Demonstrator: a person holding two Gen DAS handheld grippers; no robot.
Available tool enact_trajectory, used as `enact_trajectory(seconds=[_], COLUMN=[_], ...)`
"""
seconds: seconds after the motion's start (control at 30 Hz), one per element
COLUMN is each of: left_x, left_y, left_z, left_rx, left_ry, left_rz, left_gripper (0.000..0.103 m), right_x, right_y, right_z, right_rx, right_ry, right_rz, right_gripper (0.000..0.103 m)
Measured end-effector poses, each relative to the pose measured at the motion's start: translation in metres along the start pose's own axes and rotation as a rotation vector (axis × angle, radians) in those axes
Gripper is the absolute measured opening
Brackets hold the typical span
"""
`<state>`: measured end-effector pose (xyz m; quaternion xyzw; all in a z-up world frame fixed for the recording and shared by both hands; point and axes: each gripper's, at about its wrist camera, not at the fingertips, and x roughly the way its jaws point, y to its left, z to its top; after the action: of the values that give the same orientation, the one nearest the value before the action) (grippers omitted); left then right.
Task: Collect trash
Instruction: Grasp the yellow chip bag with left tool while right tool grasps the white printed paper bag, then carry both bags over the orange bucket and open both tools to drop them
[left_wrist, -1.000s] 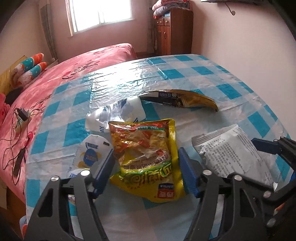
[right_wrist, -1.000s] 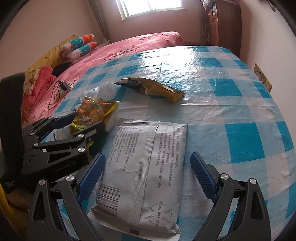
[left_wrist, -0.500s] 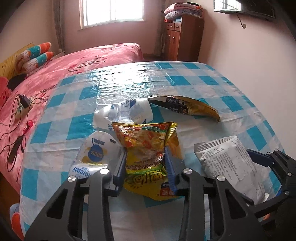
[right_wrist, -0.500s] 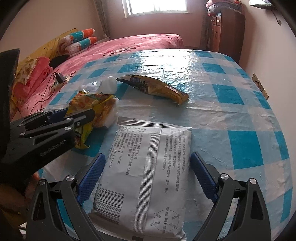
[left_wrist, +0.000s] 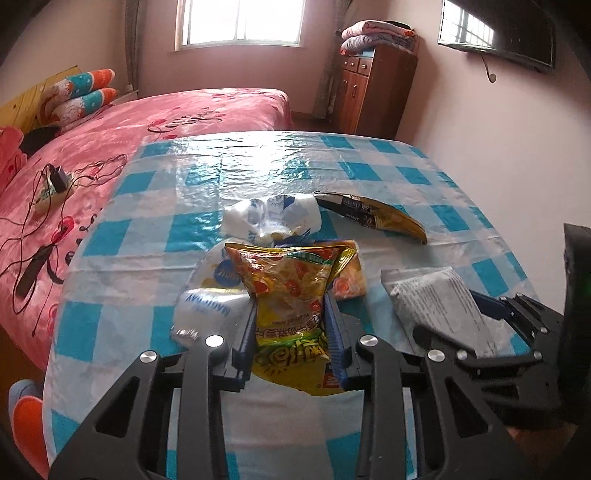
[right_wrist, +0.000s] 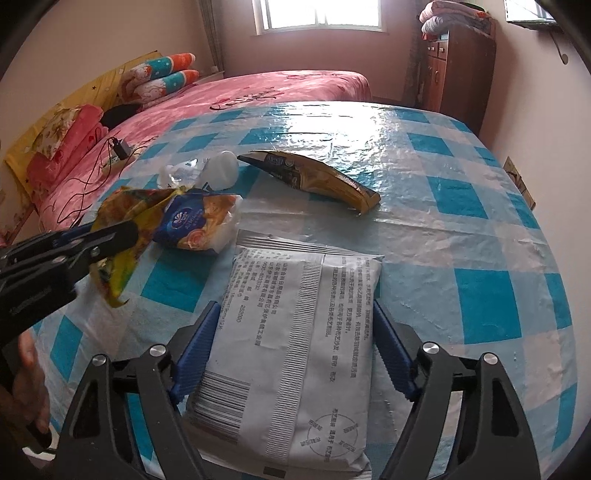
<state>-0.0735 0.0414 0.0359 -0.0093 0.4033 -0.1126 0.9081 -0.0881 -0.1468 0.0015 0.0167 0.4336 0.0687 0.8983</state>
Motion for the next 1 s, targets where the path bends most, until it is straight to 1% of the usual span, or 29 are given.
enact_trajectory(seconds=[0.13,0.37,0.63,0.83,1.0], left_x=[-0.009,-0.023,-0.037,-0.047,-0.055], left_y=[0.010,0.027,0.052,0.071,0.085], left_z=[-0.008,-0.019,-0.031,-0.039,-0.045], left_rx=[-0.019,-0.051,-0.092,-0.126,-0.150], left_ry=[0.003,0.002,-0.007,-0.016,-0.023], left_rz=[-0.010,-0.033,-0.046,-0.055,-0.068], left_gripper=[0.035,0.035,0.035,0.035,0.035], right_x=[-0.002,-0.008,-0.013,-0.018,-0.024], right_y=[0.000,-0.003,-0.001,0.007,0.016], right_z=[0.000,0.001,0.003,0.006,0.007], right_rx=[-0.002,0.020,0.071,0.101,0.113], right_ry=[-0.013,-0.050,-0.088,-0.097,-0.101], right_rz=[0.004,0.021,0.103,0.156,0.183], right_gripper=[0.076,0.075,0.076,0.076,0.076])
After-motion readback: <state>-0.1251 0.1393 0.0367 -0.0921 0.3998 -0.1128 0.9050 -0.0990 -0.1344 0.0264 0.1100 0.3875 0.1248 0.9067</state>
